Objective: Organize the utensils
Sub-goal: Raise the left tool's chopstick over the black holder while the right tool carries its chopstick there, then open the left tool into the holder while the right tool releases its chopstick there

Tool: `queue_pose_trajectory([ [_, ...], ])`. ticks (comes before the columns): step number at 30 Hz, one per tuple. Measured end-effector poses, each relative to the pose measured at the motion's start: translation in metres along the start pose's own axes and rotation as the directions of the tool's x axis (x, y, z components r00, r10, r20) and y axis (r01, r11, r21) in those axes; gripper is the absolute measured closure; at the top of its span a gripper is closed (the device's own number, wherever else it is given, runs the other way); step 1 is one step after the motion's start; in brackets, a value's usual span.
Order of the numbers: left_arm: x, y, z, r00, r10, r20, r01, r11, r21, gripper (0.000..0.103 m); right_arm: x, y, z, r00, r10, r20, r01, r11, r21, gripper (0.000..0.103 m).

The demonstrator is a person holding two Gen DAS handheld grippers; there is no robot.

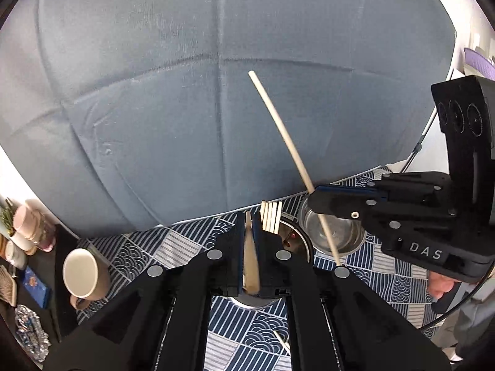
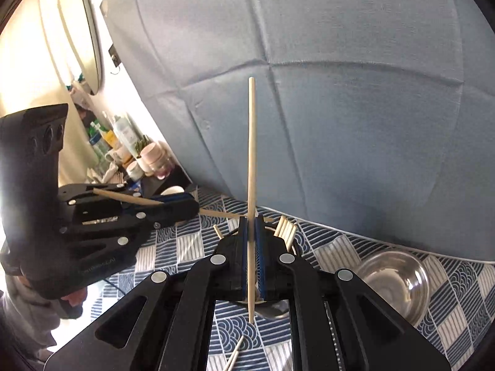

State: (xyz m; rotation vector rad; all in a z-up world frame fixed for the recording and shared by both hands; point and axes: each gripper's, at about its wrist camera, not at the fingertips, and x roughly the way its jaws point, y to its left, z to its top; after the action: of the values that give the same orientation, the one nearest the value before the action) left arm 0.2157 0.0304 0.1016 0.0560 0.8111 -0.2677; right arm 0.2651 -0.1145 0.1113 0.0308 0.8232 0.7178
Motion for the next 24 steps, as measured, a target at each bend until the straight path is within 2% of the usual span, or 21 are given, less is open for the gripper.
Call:
queue_pose_trajectory([
  [5, 0.009, 0.002, -0.005, 1.0, -0.003, -0.024, 0.003, 1.0, -0.006, 0.098, 0.01, -0.006, -0.001, 1.0, 0.007, -0.016, -0.006, 1.0, 0.023, 0.098],
  [7, 0.005, 0.003, -0.005, 1.0, -0.019, -0.019, 0.019, 1.0, -0.008, 0.098, 0.011, -0.006, -0.002, 1.0, 0.009, -0.02, -0.008, 1.0, 0.019, 0.098],
  [10, -0.011, 0.001, -0.002, 1.0, -0.001, 0.001, 0.001, 1.0, 0.003, 0.098, 0.011, -0.008, -0.004, 1.0, 0.008, -0.02, -0.008, 1.0, 0.025, 0.098],
  [17, -0.027, -0.008, 0.0, 1.0, 0.0, -0.019, 0.001, 0.999, 0.037, 0.098, 0.008, -0.01, -0.004, 1.0, 0.012, 0.026, -0.013, 0.999, 0.035, 0.098],
  [24, 0.001, -0.003, -0.011, 0.996, -0.011, -0.089, 0.013, 1.0, 0.019, 0.098, 0.01, -0.002, -0.007, 0.994, 0.038, 0.106, -0.036, 0.999, -0.023, 0.098],
])
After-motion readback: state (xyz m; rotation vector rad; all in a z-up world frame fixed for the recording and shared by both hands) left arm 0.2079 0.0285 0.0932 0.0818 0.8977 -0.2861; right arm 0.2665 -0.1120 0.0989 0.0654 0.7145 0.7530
